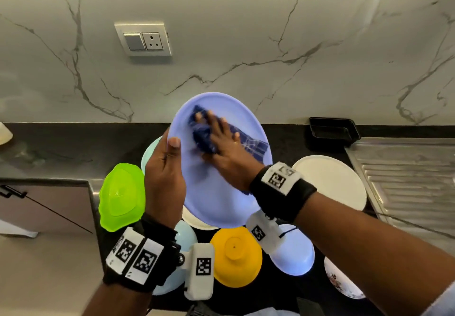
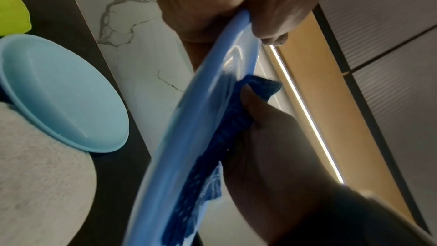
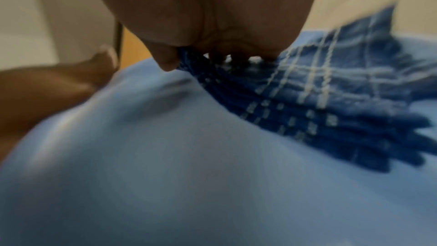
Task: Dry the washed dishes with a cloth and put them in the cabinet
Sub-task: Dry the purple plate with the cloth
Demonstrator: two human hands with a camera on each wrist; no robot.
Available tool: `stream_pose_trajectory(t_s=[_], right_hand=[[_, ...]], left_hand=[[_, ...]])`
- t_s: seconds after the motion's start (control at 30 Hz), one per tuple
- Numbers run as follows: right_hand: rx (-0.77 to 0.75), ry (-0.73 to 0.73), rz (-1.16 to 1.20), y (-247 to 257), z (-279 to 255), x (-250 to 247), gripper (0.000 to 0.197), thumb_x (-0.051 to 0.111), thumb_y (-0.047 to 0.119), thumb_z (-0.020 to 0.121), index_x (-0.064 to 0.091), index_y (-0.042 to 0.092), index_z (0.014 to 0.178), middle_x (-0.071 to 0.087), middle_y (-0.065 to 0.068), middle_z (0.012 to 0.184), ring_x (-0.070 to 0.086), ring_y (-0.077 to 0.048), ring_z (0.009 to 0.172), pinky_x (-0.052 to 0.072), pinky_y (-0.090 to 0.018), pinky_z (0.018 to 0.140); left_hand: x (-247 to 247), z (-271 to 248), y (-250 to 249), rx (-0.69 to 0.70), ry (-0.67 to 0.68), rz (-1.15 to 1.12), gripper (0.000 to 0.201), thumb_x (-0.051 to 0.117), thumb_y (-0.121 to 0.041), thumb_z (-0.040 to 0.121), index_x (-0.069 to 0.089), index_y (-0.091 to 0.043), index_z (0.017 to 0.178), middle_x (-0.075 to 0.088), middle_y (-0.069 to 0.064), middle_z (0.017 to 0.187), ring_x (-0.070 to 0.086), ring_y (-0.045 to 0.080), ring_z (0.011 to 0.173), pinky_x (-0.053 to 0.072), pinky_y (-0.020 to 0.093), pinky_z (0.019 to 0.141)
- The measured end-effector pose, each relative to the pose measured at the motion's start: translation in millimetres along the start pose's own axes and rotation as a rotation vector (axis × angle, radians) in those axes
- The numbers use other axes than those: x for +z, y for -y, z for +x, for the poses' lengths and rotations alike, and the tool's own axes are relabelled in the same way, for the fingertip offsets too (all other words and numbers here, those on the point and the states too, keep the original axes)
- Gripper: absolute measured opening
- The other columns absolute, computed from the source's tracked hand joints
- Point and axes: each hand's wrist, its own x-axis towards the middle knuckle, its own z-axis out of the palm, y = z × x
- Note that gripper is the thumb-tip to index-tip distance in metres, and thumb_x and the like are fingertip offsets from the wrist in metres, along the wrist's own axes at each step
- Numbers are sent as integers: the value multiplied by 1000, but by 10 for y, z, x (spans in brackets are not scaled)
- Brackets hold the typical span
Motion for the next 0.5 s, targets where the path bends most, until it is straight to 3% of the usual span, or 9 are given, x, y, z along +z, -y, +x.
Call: stream_pose_trajectory(t_s=[0.13,0.23,0.33,0.4,0.5], right_hand=[[-204,226,-345,-48,-493,190,71,41,36,104,-13,56,146,-30,29,154,-38,-8,141,-22,-58,112],[-139,247,-459,-295,-732,135,80,41,34,99,-20,61,143,-32,34,152,-37,-14,143,-24,-60,112],[76,150,-273,-504,-554,3,65,34,50,101,-18,65,138,-30,37,150,-28,-18,148,-12,-66,115],[227,38,-43,-587,-302,-106,64,40,50,102,-13,67,133,-22,30,157,-20,-21,151,-9,-64,117],[182,-19,67,-441,-69,-214,66,41,59,95,-9,67,138,-18,24,161,-20,-23,151,-12,-64,116]], left_hand=[[-73,72,-9,-15,-88,-92,58,49,-51,99,61,-4,132,70,12,125,66,25,117,49,54,105],[-124,36,-7,-60,-95,-129,71,55,-66,92,59,-11,136,67,12,131,62,33,123,47,58,106],[-56,-37,18,-56,-86,-98,51,49,-54,100,61,-17,134,69,5,129,63,29,123,49,57,105],[20,-79,47,-60,-48,-84,45,47,-46,102,61,-17,134,69,2,128,63,24,123,49,53,106],[80,-75,39,-33,19,-67,48,47,-40,102,57,-11,139,66,4,133,61,18,126,47,47,110]])
